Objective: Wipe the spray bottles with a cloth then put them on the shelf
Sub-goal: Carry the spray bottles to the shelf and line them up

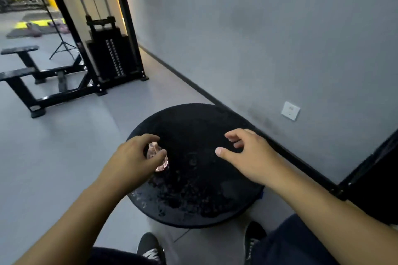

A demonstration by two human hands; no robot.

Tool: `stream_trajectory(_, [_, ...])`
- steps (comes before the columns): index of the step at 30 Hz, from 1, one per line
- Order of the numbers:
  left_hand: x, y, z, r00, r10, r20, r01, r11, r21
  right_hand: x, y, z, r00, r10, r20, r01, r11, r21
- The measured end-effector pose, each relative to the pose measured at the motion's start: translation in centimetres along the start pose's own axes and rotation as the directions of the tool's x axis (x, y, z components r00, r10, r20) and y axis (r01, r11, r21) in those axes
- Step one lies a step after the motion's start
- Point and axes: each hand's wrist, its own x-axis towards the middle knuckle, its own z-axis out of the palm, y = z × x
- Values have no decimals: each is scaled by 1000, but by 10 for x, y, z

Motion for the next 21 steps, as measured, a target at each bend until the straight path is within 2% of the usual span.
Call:
stream_trajectory(7, [26,-39,3,995,-99,12,99,995,32,47,-15,47,995,-67,68,63,997,54])
stream_trajectory(16, [84,-80,45,976,-189,107,179,979,98,94,6,87,992,-50,118,42,997,67])
stream_trajectory(21, [111,-107,70,949,-292,116,290,956,35,116,12,98,991,-45,126,36,997,75])
